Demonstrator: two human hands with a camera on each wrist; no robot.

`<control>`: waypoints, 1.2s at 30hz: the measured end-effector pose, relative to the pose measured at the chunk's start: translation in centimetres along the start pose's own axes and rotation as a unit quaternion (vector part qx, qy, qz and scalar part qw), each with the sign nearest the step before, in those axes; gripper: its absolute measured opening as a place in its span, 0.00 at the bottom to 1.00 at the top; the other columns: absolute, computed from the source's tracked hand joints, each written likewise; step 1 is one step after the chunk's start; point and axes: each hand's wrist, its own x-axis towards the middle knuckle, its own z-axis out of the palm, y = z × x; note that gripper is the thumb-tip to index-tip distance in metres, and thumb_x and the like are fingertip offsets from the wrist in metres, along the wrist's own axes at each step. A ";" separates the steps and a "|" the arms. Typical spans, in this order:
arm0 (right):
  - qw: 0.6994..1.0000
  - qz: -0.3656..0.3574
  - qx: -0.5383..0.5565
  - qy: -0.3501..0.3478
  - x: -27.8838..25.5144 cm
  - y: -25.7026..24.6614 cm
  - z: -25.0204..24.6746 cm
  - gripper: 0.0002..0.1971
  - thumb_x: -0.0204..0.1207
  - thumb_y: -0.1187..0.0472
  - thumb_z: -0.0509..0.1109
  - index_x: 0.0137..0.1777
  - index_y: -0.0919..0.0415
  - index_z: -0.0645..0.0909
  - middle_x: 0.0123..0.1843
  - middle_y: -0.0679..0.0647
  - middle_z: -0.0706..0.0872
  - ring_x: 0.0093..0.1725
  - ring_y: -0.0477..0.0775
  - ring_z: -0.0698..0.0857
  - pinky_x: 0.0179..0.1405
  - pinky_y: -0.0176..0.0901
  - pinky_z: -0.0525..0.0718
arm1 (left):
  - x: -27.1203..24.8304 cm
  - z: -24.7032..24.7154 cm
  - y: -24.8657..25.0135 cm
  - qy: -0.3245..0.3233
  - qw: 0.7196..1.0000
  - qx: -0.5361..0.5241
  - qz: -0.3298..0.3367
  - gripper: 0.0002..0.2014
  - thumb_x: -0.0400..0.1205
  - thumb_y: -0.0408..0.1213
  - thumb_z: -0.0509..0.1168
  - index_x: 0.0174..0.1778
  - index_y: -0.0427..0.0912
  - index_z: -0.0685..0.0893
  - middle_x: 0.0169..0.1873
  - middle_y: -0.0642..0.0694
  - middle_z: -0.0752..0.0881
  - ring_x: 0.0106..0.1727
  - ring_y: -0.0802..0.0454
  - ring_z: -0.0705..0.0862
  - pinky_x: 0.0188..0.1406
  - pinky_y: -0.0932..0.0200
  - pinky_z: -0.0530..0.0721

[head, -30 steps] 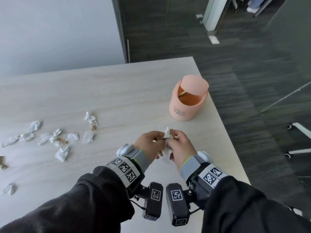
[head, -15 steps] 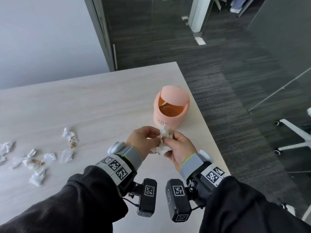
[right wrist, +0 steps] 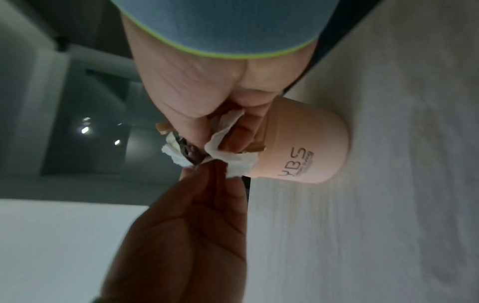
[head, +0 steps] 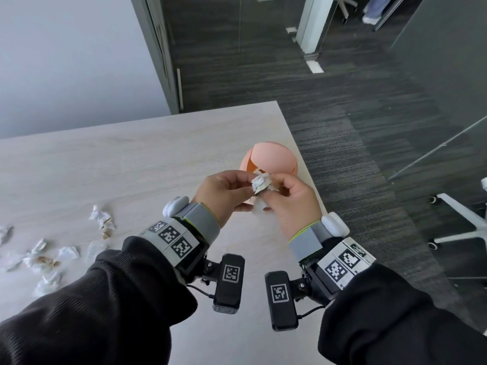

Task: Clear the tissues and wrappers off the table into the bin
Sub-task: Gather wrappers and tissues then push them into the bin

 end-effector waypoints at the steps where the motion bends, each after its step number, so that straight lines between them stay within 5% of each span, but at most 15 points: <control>1: 0.998 -0.048 -0.047 0.015 0.3 -0.1 -0.2 0.12 0.69 0.71 0.75 0.43 0.51 0.87 0.44 0.43 0.85 0.43 0.38 0.85 0.46 0.49 0.90 | 0.1 0.0 0.0 -0.008 1.000 0.012 0.018 0.13 0.80 0.21 0.66 0.50 0.42 0.90 0.49 0.34 0.92 0.50 0.43 0.90 0.50 0.50 0.91; 5: 0.945 -0.229 -0.232 0.030 1.0 0.7 -0.5 0.14 0.71 0.70 0.71 0.55 0.58 0.88 0.58 0.49 0.84 0.61 0.44 0.82 0.58 0.27 0.78 | 0.8 0.0 -0.8 -0.009 0.988 0.131 0.083 0.26 0.77 0.20 0.63 0.61 0.53 0.87 0.58 0.49 0.91 0.61 0.57 0.87 0.64 0.54 0.85; 9: 0.884 -0.272 -0.378 -0.053 1.3 1.8 -1.1 0.18 0.73 0.66 0.59 0.59 0.63 0.84 0.65 0.54 0.83 0.64 0.56 0.81 0.64 0.46 0.78 | 1.0 0.1 -1.6 -0.003 0.927 0.343 0.154 0.30 0.75 0.20 0.61 0.72 0.49 0.81 0.69 0.48 0.84 0.66 0.48 0.84 0.68 0.56 0.80; 11: 0.838 -0.273 -0.469 -0.063 1.4 2.3 -1.3 0.18 0.71 0.63 0.58 0.57 0.60 0.84 0.63 0.51 0.84 0.60 0.58 0.82 0.69 0.53 0.68 | 1.3 0.2 -2.2 -0.012 0.884 0.414 0.216 0.29 0.74 0.20 0.58 0.71 0.42 0.82 0.69 0.42 0.84 0.69 0.40 0.83 0.69 0.55 0.77; 14: 0.801 -0.268 -0.534 -0.052 1.7 2.3 -1.7 0.17 0.73 0.60 0.57 0.55 0.53 0.84 0.62 0.44 0.85 0.58 0.52 0.83 0.56 0.51 0.64 | 2.2 0.5 -2.7 -0.012 0.834 0.482 0.268 0.28 0.74 0.27 0.51 0.67 0.39 0.85 0.65 0.41 0.87 0.66 0.36 0.85 0.63 0.40 0.83; 16: 0.784 -0.266 -0.560 -0.042 2.1 2.3 -1.9 0.14 0.74 0.60 0.60 0.54 0.50 0.84 0.60 0.41 0.86 0.57 0.50 0.83 0.45 0.47 0.58 | 2.6 0.7 -2.5 0.002 0.806 0.527 0.268 0.25 0.77 0.28 0.55 0.67 0.45 0.85 0.65 0.47 0.87 0.66 0.38 0.84 0.59 0.40 0.82; 19: 0.775 -0.267 -0.570 -0.050 2.9 2.2 -2.2 0.11 0.72 0.61 0.63 0.48 0.50 0.85 0.52 0.42 0.89 0.54 0.53 0.83 0.44 0.47 0.57 | 3.0 0.7 -2.2 0.010 0.781 0.560 0.277 0.23 0.76 0.25 0.64 0.65 0.48 0.86 0.65 0.52 0.88 0.66 0.40 0.83 0.56 0.45 0.76; 22: 0.778 -0.261 -0.569 -0.051 3.2 2.2 -2.4 0.07 0.69 0.62 0.63 0.39 0.51 0.82 0.37 0.46 0.87 0.44 0.57 0.83 0.41 0.46 0.58 | 3.6 0.7 -1.4 0.005 0.767 0.571 0.291 0.20 0.75 0.26 0.64 0.58 0.50 0.89 0.58 0.54 0.90 0.62 0.41 0.83 0.52 0.49 0.73; 24: 0.794 -0.256 -0.549 -0.051 3.2 2.3 -2.7 0.06 0.70 0.60 0.62 0.42 0.51 0.80 0.32 0.49 0.86 0.40 0.60 0.83 0.39 0.47 0.61 | 3.8 0.7 -0.8 -0.001 0.768 0.567 0.299 0.17 0.75 0.26 0.64 0.51 0.50 0.90 0.53 0.56 0.90 0.58 0.40 0.83 0.50 0.51 0.74; 27: 0.839 -0.263 -0.471 -0.064 3.3 2.3 -3.2 0.07 0.71 0.57 0.59 0.49 0.52 0.73 0.34 0.53 0.88 0.36 0.64 0.84 0.41 0.49 0.73 | 4.4 0.6 -1.0 -0.038 0.778 0.554 0.294 0.19 0.73 0.22 0.64 0.50 0.47 0.92 0.53 0.49 0.90 0.55 0.37 0.82 0.49 0.45 0.85; 31: 0.851 -0.278 -0.442 -0.060 3.8 2.1 -3.4 0.04 0.71 0.60 0.64 0.42 0.57 0.80 0.41 0.54 0.86 0.37 0.64 0.83 0.35 0.53 0.82 | 5.2 0.7 -1.9 -0.033 0.796 0.537 0.277 0.18 0.74 0.20 0.66 0.52 0.44 0.92 0.54 0.42 0.89 0.53 0.33 0.86 0.49 0.39 0.87; 36: 0.783 -0.299 -0.545 -0.025 3.1 2.0 -3.7 0.11 0.78 0.49 0.65 0.42 0.51 0.86 0.48 0.43 0.87 0.52 0.57 0.80 0.45 0.52 0.76 | 5.3 1.0 -2.1 -0.035 0.795 0.540 0.274 0.23 0.74 0.22 0.61 0.59 0.47 0.90 0.48 0.43 0.89 0.48 0.34 0.84 0.47 0.41 0.87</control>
